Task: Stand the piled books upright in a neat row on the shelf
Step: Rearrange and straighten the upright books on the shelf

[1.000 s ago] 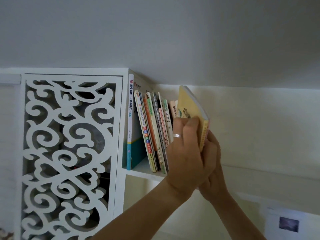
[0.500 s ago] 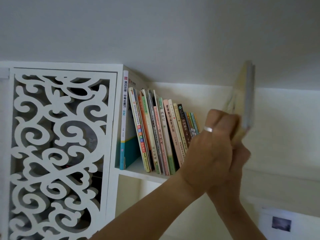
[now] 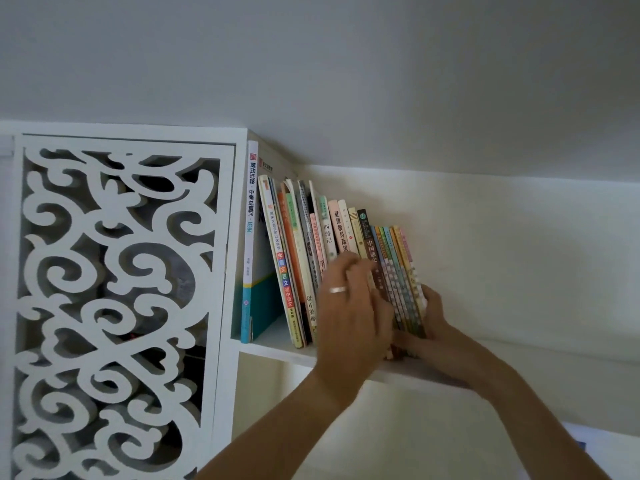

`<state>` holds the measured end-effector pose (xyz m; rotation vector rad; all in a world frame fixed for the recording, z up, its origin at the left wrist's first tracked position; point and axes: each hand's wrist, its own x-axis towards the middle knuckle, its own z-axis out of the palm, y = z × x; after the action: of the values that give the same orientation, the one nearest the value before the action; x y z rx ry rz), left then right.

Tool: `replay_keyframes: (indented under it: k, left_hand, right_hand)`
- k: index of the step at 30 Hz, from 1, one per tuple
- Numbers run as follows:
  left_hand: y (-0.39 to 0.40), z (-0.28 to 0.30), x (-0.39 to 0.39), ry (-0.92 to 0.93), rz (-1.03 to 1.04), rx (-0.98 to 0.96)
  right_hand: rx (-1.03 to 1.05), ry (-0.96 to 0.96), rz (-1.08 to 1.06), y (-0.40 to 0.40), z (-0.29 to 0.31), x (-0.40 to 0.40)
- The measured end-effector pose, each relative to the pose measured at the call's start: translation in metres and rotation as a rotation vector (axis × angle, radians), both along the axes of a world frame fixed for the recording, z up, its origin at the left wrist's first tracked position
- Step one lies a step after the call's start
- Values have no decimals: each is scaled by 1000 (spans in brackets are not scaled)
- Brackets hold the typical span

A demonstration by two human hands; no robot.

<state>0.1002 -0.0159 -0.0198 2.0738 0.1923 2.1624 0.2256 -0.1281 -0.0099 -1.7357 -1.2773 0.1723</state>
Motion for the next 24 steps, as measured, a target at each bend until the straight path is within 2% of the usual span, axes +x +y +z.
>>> replay_keyframes:
  k: [2,4,7,9,11,15,20,24]
  left_hand:
    - [29,-5,-13,-177,96,-110]
    - [53,-10,-25,-235,150,-205]
    - [64,-19,-31,-94,42,-263]
    - [59,-22,-29,2,-146,-410]
    - [61,-23,-25,43,-239,-517]
    - [74,-20,-25,88,-258,-472]
    - [97,-7,-40,147,-121,-332]
    - [105,-9,-45,134,-158,-315]
  right_hand:
    - [-95,116,69,-6,7,3]
    - [-104,151,54,-7,10,3]
    - [-88,143,-25,-4,8,4]
    - [-85,152,-41,-2,8,5]
    - [-83,131,-40,0,8,4]
    - [-65,64,-101,12,1,-6]
    - [-5,44,-153,38,-5,-18]
    - [39,48,-157,55,-7,-26]
